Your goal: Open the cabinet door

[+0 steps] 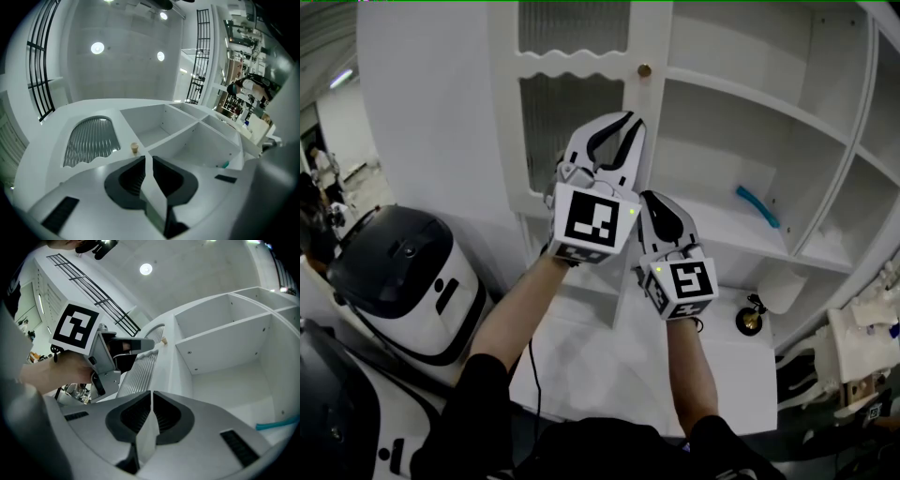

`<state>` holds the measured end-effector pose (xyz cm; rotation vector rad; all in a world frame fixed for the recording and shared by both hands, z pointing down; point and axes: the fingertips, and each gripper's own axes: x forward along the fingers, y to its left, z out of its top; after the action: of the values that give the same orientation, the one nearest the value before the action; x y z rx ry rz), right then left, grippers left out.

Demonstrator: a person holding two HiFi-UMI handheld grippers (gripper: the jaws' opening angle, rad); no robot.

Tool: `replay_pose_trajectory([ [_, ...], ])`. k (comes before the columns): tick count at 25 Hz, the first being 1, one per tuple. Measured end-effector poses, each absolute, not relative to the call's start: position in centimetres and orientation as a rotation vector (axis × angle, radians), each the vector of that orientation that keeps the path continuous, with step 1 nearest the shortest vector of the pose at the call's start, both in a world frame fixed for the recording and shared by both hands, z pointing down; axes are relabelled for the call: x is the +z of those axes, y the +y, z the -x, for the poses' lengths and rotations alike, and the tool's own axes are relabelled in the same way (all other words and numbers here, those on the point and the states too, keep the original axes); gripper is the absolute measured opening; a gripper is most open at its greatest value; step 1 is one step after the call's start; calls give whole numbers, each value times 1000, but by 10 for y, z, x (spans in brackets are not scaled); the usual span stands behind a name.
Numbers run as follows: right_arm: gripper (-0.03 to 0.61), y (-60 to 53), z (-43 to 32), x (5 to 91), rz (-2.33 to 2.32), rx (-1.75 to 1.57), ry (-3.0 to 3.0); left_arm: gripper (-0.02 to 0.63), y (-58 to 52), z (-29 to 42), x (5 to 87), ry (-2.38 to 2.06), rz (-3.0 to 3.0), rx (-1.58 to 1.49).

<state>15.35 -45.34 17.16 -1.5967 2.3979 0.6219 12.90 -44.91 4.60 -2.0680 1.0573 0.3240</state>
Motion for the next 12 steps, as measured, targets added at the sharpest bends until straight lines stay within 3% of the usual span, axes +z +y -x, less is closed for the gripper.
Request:
replay_pose_trajectory([
  [12,20,-457,-154,152,1524,676,2404,91,-472,-140,5,1079,2012,291],
])
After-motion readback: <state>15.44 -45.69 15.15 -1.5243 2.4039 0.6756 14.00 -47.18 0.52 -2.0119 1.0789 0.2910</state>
